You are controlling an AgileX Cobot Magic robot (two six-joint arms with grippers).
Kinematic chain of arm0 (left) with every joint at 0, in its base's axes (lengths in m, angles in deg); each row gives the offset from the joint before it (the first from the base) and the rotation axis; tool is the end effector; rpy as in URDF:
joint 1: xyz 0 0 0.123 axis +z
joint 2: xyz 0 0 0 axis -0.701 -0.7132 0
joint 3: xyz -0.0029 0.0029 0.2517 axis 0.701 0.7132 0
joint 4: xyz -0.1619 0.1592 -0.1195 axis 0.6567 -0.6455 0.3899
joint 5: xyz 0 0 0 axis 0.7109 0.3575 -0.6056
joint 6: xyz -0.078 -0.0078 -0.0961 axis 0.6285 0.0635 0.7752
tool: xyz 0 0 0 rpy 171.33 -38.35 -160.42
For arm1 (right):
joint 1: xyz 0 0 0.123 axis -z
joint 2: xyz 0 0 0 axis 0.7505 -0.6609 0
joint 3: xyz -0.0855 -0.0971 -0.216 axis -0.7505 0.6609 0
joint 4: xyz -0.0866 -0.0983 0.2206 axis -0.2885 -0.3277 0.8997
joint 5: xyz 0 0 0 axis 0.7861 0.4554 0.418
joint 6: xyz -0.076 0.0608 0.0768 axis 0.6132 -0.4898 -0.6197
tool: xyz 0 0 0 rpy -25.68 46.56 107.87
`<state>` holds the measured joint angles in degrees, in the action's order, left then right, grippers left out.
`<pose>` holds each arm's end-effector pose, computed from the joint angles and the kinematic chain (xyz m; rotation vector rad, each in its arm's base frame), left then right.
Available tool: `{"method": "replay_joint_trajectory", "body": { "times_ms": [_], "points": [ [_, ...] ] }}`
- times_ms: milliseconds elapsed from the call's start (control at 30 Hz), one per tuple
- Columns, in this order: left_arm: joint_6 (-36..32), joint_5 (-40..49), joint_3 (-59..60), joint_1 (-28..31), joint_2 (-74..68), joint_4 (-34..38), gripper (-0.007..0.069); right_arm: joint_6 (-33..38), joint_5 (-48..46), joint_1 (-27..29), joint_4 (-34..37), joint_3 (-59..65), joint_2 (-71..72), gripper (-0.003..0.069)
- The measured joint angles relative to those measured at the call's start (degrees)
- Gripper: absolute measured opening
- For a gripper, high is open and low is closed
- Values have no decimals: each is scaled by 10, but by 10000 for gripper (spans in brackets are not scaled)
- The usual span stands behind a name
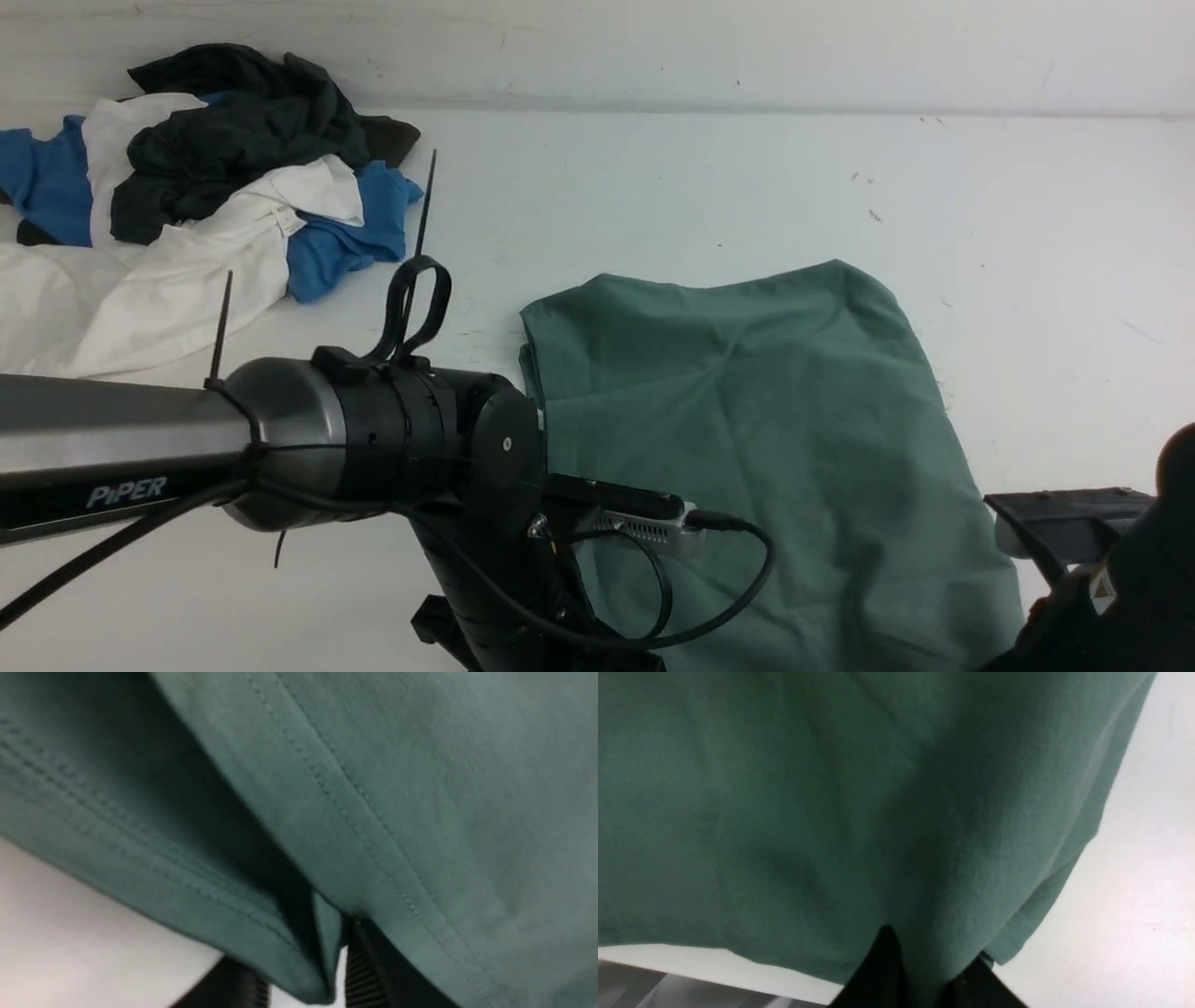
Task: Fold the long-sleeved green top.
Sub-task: Use both arms simultaneously to clamp the lower edge of the clothing fabric, then use both arms to drag the lower edge of the fabric forward and fold it over the upper edge
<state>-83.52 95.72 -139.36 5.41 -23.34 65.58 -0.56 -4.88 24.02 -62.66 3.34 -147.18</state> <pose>0.2167 -0.2253 0.0864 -0.5748 -2.9567 0.4632 0.1787 0.1034 0.1250 0.2240 -3.0062 -0.1883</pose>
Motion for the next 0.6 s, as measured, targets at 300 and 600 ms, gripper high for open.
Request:
{"method": "replay_joint_trajectory", "body": {
  "times_ms": [300, 600],
  "points": [
    [-49, -13, 0, -1, 79, 29, 6, -36, -40, 0, 16, 1, 93, 61],
    [-51, 44, 4, -1, 168, 61, 6, -108, -102, 0, 19, 2, 231, 61]
  ]
}}
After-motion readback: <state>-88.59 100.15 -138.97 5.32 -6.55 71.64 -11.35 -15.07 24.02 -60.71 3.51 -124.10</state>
